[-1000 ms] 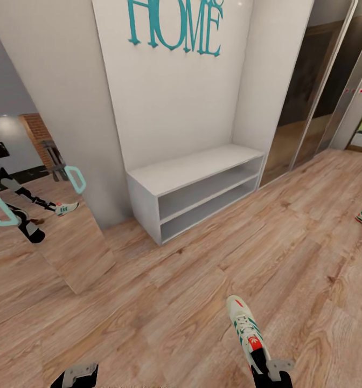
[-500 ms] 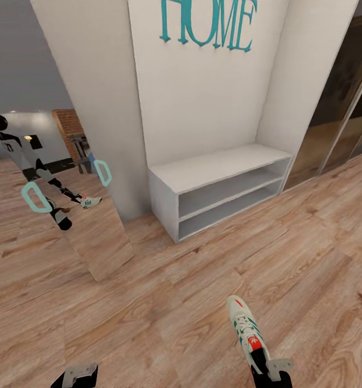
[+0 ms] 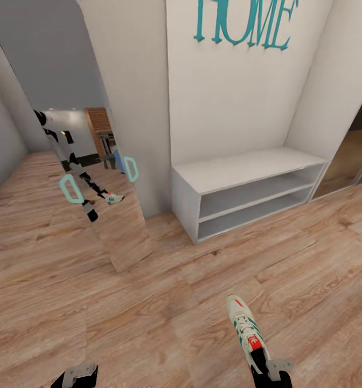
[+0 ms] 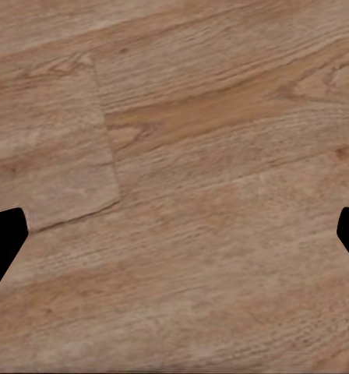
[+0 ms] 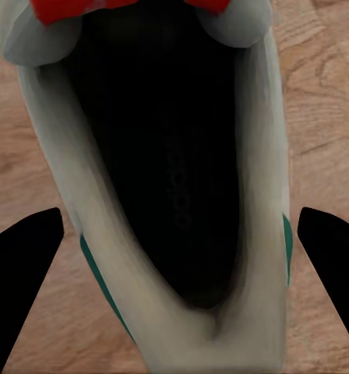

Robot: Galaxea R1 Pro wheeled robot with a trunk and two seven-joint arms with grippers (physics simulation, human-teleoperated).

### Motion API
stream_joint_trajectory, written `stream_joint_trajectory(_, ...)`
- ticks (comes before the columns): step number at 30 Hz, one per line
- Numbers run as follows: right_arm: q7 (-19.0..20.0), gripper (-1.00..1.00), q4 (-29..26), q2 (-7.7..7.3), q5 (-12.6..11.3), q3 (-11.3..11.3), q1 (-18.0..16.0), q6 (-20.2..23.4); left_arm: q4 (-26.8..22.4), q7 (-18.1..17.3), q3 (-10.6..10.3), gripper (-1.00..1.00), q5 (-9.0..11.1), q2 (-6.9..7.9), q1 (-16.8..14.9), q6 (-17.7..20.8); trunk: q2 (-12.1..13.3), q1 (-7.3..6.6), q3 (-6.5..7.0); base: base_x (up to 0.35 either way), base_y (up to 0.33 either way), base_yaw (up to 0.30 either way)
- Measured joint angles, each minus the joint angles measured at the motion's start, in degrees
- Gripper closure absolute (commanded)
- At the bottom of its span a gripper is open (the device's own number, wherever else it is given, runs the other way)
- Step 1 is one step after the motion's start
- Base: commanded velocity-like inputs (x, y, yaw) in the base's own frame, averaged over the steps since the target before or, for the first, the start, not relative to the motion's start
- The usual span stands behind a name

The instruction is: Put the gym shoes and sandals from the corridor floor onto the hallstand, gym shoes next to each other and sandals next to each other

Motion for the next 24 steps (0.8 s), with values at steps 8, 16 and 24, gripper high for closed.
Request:
stream_joint_trajectory(8, 0.0, 1.00, 0.0, 0.05, 0.0, 0.0, 0.0, -0.2, 0.0, 0.0, 0.0, -1.00, 0.0, 0.00, 0.0, 0.0, 0.0, 0.00, 0.00, 0.000, 0.000, 0.279)
stream_joint_trajectory(16, 0.0, 1.00, 0.0, 0.06, 0.0, 0.0, 0.0, -1.3, 0.0, 0.0, 0.0, -1.00, 0.0, -0.02, 0.0, 0.0, 0.0, 0.00, 0.00, 0.000, 0.000, 0.279)
stream_joint_trajectory(24, 0.0, 1.00, 0.1, 0.06, 0.0, 0.0, 0.0, -1.5, 0.0, 0.0, 0.0, -1.00, -0.1, -0.01, 0.0, 0.0, 0.0, 0.00, 0.00, 0.000, 0.000, 0.279)
